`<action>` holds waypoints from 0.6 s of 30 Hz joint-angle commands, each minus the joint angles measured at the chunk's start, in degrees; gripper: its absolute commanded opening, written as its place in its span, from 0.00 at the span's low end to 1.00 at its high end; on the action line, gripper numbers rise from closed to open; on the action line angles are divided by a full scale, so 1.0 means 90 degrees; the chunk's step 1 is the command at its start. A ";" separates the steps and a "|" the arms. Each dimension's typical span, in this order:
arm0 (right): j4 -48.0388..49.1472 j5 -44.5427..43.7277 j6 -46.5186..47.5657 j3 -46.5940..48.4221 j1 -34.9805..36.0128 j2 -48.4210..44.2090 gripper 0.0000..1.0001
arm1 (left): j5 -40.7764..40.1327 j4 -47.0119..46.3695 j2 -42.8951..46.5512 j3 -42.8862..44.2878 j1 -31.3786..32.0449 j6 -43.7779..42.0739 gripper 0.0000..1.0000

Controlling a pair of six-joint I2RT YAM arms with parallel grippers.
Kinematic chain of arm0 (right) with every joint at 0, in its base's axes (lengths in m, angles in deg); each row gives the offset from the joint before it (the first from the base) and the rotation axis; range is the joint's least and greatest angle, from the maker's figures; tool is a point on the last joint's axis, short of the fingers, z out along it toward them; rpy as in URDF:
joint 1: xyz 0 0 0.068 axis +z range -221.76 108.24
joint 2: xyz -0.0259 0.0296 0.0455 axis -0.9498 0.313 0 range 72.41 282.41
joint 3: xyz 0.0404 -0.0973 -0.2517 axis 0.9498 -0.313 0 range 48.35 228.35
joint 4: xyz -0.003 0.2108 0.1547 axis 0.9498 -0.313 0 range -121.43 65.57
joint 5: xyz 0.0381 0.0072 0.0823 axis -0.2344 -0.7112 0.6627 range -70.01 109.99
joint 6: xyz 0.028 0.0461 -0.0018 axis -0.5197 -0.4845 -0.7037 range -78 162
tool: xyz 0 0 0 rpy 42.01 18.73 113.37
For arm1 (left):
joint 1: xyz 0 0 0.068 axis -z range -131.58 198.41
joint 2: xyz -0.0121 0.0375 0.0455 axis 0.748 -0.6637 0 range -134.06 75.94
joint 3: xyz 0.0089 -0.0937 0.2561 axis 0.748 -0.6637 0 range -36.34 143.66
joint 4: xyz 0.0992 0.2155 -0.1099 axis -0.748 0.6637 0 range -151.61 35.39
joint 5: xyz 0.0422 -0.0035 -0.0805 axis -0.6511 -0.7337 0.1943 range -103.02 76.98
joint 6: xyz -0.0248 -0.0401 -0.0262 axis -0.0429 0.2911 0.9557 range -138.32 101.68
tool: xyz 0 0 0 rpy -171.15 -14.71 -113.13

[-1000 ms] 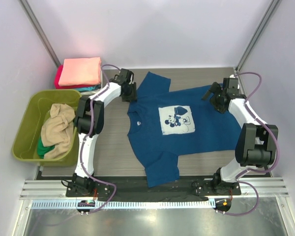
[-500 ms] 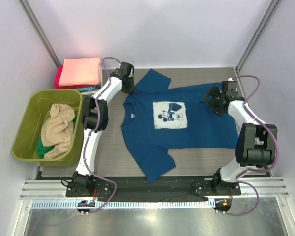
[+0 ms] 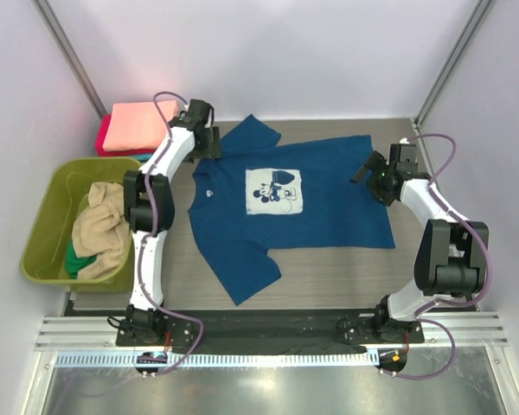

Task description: Fold and stack the t-shirts

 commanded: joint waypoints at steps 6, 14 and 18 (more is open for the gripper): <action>0.0475 -0.0402 -0.0466 -0.1066 0.0033 -0.1438 0.90 | -0.0845 -0.0458 0.3996 -0.3789 0.1545 0.0857 0.68; 0.0389 -0.0490 -0.0671 -0.2308 0.0140 -0.2962 0.90 | -0.0437 -0.0840 0.6848 -0.7726 0.2872 0.1990 0.63; 0.0174 -0.0753 -0.0740 -0.2621 0.0160 -0.3616 0.90 | 0.0091 -0.1288 0.7709 -0.8830 0.3674 0.2898 0.63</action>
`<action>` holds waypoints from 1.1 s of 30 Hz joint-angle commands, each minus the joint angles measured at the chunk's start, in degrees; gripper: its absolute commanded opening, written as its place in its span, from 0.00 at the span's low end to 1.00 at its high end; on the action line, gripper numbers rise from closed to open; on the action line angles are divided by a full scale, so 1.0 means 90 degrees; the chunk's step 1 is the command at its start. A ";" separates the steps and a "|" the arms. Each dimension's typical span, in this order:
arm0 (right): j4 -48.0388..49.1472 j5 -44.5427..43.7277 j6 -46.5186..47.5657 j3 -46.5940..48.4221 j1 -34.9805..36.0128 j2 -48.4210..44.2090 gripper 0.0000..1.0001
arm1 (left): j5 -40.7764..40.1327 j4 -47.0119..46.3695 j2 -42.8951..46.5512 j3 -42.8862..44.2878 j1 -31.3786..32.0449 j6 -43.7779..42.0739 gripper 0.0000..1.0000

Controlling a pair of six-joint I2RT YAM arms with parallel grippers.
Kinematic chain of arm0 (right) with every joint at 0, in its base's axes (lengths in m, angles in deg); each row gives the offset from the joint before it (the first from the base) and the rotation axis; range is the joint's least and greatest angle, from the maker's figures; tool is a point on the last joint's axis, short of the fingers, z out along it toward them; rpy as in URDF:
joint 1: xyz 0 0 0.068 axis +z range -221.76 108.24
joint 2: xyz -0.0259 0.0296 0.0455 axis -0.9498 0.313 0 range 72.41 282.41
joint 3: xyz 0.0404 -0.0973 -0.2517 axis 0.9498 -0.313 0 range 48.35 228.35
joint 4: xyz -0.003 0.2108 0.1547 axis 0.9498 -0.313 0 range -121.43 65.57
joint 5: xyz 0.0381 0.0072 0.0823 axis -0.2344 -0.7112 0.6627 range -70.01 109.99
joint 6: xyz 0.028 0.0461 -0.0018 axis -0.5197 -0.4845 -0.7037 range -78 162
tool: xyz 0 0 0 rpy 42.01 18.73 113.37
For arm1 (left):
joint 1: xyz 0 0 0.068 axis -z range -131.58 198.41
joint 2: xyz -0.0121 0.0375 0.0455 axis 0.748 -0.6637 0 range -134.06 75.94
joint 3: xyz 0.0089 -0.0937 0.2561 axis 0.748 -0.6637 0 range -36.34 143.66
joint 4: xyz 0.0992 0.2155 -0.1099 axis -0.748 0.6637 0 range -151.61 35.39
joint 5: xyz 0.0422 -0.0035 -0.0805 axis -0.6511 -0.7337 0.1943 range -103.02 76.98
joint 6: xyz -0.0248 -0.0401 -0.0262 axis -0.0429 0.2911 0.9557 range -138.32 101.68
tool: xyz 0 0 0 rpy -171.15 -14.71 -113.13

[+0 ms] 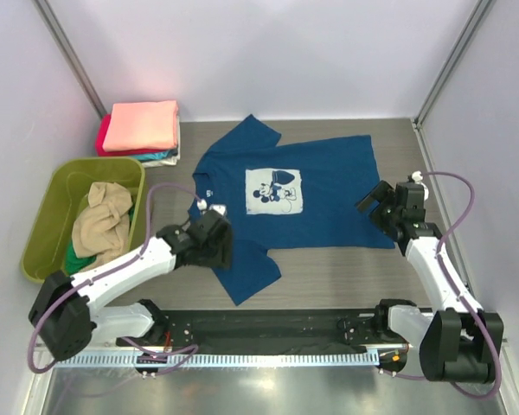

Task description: Fold and stack the t-shirts

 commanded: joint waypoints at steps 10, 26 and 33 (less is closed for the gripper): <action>-0.0222 -0.0615 -0.0240 -0.0277 -0.0120 -0.0601 0.97 | 0.0510 -0.1763 0.1217 -0.2023 0.1881 0.2363 0.64; 0.0158 -0.0156 -0.0074 -0.0589 -0.2073 0.0317 1.00 | 0.0639 -0.3113 0.0611 -0.2698 0.1920 0.2627 0.01; 0.1203 0.0860 -0.0601 -0.0736 -0.2425 0.1645 0.87 | 0.0179 -0.2625 0.1324 -0.2610 0.1910 0.2510 0.00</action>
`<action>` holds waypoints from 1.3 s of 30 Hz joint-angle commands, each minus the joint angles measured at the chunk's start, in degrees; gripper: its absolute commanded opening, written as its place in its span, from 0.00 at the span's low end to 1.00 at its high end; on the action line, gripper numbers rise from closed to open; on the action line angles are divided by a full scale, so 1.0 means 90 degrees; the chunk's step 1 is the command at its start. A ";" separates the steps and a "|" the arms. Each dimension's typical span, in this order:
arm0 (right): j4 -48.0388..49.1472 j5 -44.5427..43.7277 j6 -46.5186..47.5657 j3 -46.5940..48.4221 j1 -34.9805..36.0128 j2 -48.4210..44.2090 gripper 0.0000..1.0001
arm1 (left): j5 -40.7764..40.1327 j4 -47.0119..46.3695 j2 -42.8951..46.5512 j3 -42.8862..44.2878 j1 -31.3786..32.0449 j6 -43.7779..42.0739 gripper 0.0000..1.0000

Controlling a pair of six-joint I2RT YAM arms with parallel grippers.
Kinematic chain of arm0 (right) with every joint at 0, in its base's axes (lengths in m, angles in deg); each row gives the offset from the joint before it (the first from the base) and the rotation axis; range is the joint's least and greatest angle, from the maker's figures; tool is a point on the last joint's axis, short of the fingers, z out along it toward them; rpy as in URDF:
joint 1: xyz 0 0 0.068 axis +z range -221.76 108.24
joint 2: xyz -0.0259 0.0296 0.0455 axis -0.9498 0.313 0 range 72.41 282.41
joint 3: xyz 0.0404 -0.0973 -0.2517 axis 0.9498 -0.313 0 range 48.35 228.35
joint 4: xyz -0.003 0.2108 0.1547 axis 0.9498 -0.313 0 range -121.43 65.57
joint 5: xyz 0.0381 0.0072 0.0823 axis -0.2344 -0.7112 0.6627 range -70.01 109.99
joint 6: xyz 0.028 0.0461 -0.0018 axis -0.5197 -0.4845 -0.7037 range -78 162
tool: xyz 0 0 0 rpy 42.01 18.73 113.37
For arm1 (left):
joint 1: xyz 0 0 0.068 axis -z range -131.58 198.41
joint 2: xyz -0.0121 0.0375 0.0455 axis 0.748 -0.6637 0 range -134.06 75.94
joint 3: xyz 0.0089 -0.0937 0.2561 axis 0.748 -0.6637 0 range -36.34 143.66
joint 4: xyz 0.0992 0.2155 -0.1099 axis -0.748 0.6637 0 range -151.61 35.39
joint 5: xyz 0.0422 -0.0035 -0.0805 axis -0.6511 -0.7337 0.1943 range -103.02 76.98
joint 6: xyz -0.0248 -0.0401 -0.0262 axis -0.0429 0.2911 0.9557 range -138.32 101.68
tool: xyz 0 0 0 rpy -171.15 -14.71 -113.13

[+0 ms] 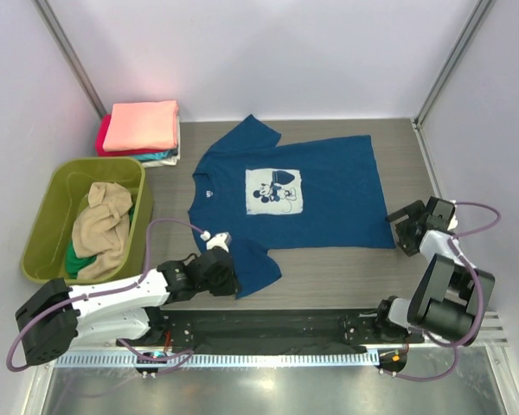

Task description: Fold and stack the t-shirts

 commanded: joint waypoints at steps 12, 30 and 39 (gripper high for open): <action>0.0851 0.0322 0.0095 -0.0531 0.0008 0.0474 0.58 | -0.0741 0.0847 0.0905 0.0125 -0.0028 -0.0305 0.00; -0.0722 -0.0802 -0.0139 -0.0873 0.0018 -0.1755 0.91 | -0.0664 0.0721 0.0681 0.0330 -0.0057 -0.0433 0.00; 0.0274 0.0361 -0.0286 -0.1088 0.0174 -0.0299 0.73 | -0.0644 0.0642 0.0661 0.0311 -0.0077 -0.0521 0.00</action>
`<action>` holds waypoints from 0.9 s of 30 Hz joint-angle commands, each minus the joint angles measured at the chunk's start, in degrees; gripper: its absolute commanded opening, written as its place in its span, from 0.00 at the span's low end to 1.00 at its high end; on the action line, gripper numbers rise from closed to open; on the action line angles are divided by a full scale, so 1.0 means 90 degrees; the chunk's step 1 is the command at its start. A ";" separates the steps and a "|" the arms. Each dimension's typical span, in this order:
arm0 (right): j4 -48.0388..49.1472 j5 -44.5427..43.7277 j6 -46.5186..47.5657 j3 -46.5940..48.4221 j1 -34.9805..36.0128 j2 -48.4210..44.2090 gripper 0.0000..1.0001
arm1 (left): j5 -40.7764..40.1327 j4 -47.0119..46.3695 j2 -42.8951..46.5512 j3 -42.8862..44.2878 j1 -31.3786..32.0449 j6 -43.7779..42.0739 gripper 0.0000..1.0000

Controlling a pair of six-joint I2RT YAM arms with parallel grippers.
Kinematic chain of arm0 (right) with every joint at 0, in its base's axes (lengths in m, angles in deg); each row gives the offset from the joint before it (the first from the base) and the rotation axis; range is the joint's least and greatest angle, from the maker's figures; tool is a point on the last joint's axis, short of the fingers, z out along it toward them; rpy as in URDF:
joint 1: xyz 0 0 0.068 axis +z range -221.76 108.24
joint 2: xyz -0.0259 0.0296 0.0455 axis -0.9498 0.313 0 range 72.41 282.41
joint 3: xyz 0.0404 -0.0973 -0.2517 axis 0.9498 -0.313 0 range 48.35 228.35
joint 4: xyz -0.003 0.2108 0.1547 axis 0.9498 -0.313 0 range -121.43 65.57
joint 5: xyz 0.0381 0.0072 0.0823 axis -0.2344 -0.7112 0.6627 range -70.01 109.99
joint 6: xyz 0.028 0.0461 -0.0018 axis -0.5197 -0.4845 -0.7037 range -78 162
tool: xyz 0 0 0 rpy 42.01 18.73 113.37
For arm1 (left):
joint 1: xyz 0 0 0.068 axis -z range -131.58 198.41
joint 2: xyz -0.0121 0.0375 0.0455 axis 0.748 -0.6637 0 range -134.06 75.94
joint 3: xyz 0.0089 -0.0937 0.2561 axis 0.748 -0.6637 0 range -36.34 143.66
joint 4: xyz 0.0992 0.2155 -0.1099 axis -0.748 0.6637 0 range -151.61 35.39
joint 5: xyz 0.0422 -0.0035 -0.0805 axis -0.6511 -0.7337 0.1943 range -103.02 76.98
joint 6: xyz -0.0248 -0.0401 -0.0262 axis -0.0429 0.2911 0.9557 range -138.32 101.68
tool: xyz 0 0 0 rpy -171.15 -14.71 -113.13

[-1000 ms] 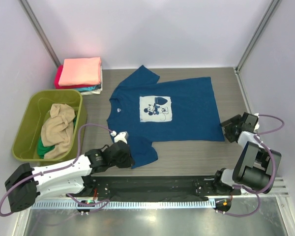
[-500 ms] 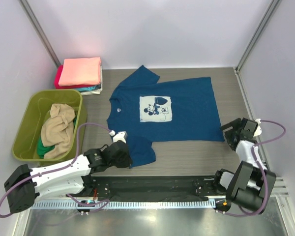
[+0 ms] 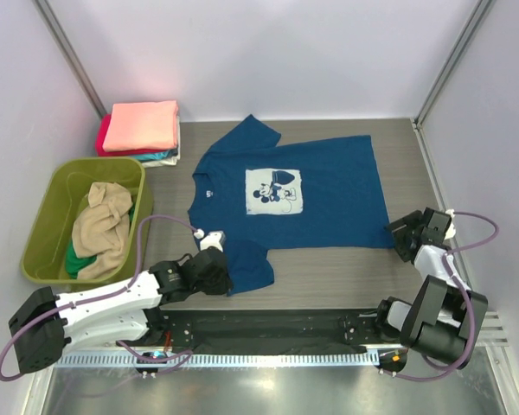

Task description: Fold and stack the t-shirts

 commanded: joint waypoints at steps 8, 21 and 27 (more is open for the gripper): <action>0.0250 0.0425 -0.0111 -0.0412 0.0279 0.0504 0.38 | -0.0188 -0.0125 0.0228 0.0096 -0.0096 -0.0088 0.00; -0.0619 0.0513 0.0114 -0.0382 0.0279 -0.0716 0.01 | -0.0305 0.0763 0.0686 0.0613 -0.0145 -0.0234 0.00; -0.0786 0.0727 -0.0042 -0.0091 0.0279 -0.1049 0.01 | -0.0714 0.1223 0.1136 0.1139 -0.0174 -0.0605 0.00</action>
